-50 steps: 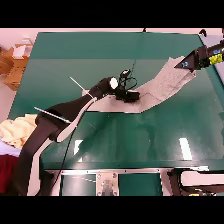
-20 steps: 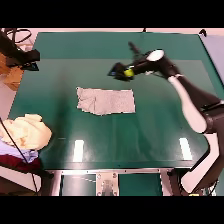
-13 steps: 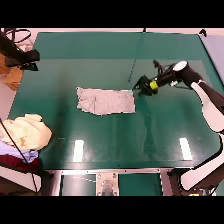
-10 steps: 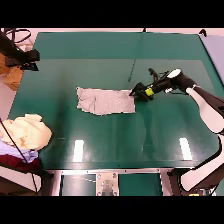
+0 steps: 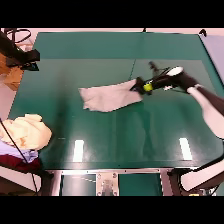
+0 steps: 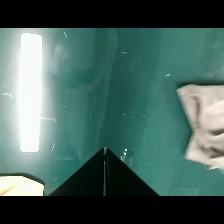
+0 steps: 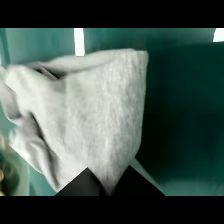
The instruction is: Fold the shirts.
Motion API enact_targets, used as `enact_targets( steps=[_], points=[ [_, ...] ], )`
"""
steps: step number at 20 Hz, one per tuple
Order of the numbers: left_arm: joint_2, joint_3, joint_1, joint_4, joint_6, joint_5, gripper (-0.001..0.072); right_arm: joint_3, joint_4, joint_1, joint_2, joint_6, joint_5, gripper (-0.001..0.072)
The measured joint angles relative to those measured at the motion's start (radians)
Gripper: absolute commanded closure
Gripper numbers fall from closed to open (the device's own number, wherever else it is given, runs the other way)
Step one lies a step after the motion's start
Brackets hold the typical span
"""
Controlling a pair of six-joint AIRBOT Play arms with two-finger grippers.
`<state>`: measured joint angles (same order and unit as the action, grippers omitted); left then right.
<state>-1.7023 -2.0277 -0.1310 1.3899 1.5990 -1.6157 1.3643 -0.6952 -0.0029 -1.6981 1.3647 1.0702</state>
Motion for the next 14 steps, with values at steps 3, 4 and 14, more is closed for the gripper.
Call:
enact_targets(
  steps=[3,4,14],
  points=[
    [0.0,0.0,0.0,0.001,0.0,0.0,0.0684,0.007,-0.12,-0.211,0.14,0.042,0.027,0.0702],
    [0.0,0.0,0.0,0.0,0.0,0.0,0.0684,0.008,-0.167,-0.293,0.183,0.055,0.042,0.0703],
    [0.0,0.0,0.0,-0.011,0.001,0.0,0.0684,-0.206,-0.381,-1.181,0.363,0.021,0.117,0.0702]
  ],
)
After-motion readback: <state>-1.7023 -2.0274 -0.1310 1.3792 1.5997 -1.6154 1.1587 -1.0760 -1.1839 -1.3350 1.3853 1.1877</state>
